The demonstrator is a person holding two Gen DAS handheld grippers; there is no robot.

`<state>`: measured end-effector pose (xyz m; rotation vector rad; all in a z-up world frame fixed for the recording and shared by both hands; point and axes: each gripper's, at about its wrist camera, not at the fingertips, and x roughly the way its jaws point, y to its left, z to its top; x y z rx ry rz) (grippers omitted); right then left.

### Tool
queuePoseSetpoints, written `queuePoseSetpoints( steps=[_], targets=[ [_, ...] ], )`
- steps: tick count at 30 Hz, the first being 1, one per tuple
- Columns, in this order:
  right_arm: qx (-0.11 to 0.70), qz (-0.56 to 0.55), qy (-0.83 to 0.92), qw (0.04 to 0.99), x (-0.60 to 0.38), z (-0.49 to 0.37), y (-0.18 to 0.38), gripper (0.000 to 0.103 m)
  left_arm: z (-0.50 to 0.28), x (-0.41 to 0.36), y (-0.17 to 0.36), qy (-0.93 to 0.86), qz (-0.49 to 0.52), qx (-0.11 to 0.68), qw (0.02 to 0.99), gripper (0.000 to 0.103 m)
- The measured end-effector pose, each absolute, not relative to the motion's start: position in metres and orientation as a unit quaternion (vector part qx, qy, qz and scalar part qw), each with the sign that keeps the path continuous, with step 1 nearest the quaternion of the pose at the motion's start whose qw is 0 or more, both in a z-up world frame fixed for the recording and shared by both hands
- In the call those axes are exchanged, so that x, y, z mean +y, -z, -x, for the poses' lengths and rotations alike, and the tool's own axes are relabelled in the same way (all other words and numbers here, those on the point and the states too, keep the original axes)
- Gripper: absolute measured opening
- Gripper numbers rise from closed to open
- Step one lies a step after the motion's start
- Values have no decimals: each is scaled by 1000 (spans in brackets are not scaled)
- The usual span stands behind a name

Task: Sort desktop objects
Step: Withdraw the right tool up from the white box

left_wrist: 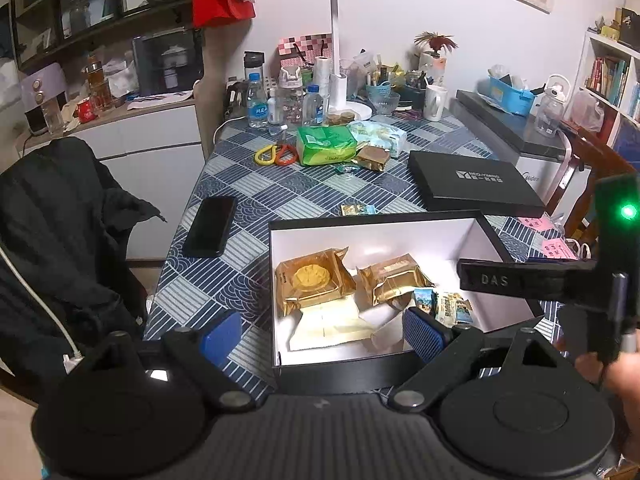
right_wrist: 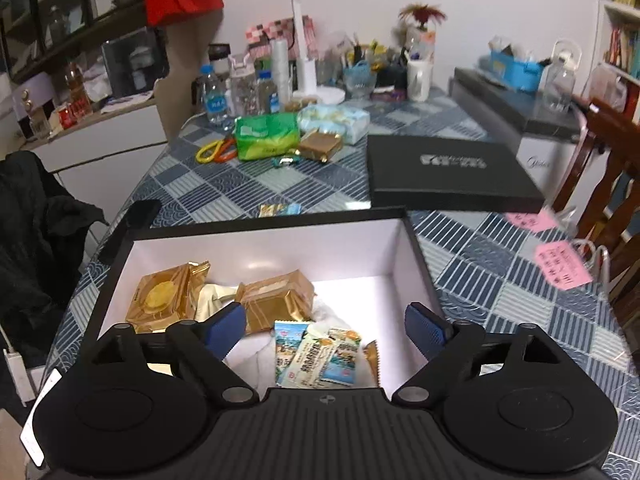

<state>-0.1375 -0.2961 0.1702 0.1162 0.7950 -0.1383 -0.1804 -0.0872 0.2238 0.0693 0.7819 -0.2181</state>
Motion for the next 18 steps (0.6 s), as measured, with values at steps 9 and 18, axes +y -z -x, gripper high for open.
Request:
queuePoseSetpoints(
  steps=[9,18],
  targets=[
    [370,-47,88,924,-293,160,-178,95,171,-90,-224,117,-41,379,917,103],
    [357,-40,84,929,-298,178,-189,98,143,-103,-232,107,-48,372,921,103]
  ],
)
